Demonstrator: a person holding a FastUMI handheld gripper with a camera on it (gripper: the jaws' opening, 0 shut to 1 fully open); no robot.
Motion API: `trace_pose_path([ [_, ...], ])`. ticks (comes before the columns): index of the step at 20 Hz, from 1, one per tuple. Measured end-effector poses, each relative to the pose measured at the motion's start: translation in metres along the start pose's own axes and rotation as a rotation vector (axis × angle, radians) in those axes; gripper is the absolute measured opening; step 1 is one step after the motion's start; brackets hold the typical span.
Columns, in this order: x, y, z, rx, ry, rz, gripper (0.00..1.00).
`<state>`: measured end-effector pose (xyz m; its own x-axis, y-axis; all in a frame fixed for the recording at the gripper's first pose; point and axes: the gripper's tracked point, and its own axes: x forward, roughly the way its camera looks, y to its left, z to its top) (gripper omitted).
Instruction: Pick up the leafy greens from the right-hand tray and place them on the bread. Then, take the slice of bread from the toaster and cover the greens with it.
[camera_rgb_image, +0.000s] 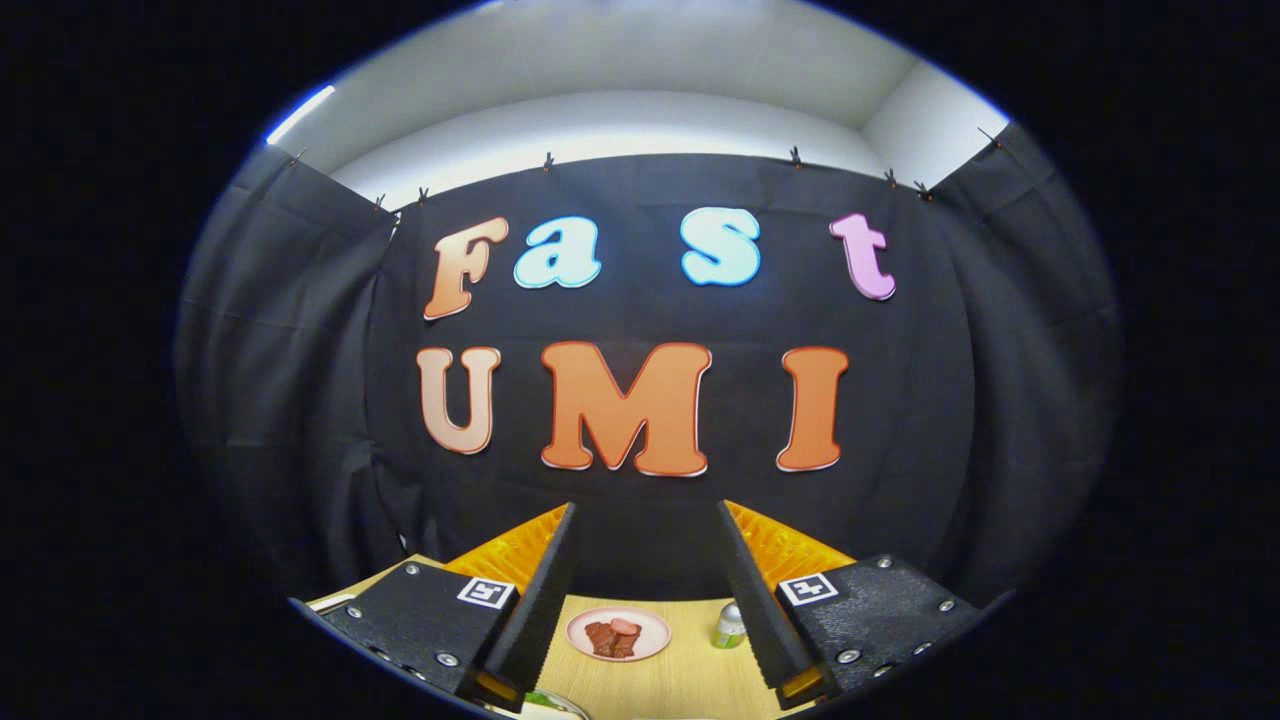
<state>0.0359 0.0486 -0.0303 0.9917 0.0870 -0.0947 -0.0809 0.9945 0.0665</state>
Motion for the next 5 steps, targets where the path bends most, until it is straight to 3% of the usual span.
trace_pose_path([
  [5,-0.01,-0.006,0.028,0.011,-0.079,-0.007,0.92],
])
